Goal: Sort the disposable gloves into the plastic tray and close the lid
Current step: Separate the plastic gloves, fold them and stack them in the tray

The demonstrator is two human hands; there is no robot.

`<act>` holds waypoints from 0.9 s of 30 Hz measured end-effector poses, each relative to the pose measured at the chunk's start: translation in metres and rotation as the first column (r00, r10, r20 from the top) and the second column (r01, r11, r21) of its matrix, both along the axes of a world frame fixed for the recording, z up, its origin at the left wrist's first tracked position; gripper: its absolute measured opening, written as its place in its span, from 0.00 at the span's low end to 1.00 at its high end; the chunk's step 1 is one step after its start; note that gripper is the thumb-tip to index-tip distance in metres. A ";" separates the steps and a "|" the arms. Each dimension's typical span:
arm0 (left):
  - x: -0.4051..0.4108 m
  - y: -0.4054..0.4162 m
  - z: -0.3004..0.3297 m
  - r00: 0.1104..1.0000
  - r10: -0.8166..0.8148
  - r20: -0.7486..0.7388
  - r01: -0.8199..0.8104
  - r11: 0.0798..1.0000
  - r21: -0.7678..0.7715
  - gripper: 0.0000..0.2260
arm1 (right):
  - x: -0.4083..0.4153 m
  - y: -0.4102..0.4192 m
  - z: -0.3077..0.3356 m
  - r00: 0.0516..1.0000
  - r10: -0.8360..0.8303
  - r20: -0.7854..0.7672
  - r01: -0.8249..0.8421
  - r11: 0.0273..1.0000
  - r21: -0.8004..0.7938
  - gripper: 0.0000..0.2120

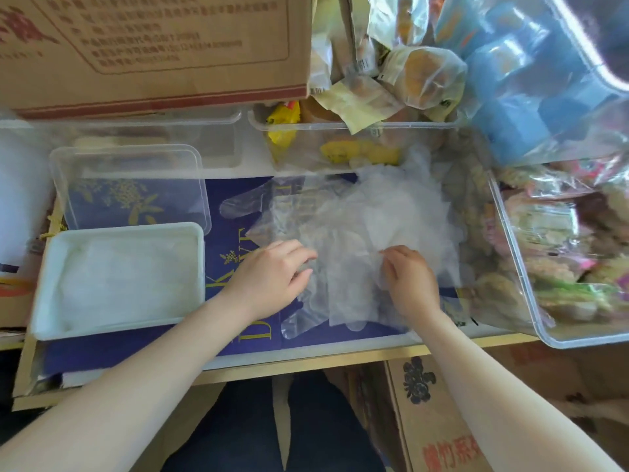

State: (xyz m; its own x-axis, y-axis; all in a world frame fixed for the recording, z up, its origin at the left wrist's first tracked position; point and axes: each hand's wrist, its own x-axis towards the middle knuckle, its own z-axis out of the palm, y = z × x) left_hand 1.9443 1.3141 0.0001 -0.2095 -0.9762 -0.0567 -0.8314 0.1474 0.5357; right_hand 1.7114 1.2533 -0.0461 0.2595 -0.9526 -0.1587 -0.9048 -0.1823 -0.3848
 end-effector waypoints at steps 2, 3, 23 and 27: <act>-0.010 -0.004 0.002 0.990 0.120 -0.081 -0.112 0.990 0.087 0.19 | 0.005 -0.004 0.011 0.969 -0.151 0.194 0.127 0.983 0.131 0.13; -0.013 -0.006 0.003 0.983 0.140 -0.122 -0.126 0.985 0.121 0.23 | 0.008 -0.005 0.018 0.927 -0.216 0.306 0.140 0.958 0.251 0.13; -0.017 -0.032 0.060 0.656 0.464 -0.595 -0.453 0.873 0.180 0.10 | -0.004 -0.017 0.099 0.639 -0.326 0.696 -0.020 0.898 0.439 0.05; -0.012 -0.027 0.063 0.419 0.598 -0.683 -0.506 0.778 0.371 0.11 | -0.013 -0.018 0.104 0.540 -0.436 0.720 -0.100 0.816 0.569 0.03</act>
State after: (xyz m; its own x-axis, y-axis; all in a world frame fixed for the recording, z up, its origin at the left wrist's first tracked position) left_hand 1.9321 1.2875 0.0631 0.3638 -0.8959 -0.2551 -0.0190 -0.2809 0.9595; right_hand 1.6981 1.2353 0.0579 0.3683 -0.8303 -0.4182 -0.1490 0.3913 -0.9081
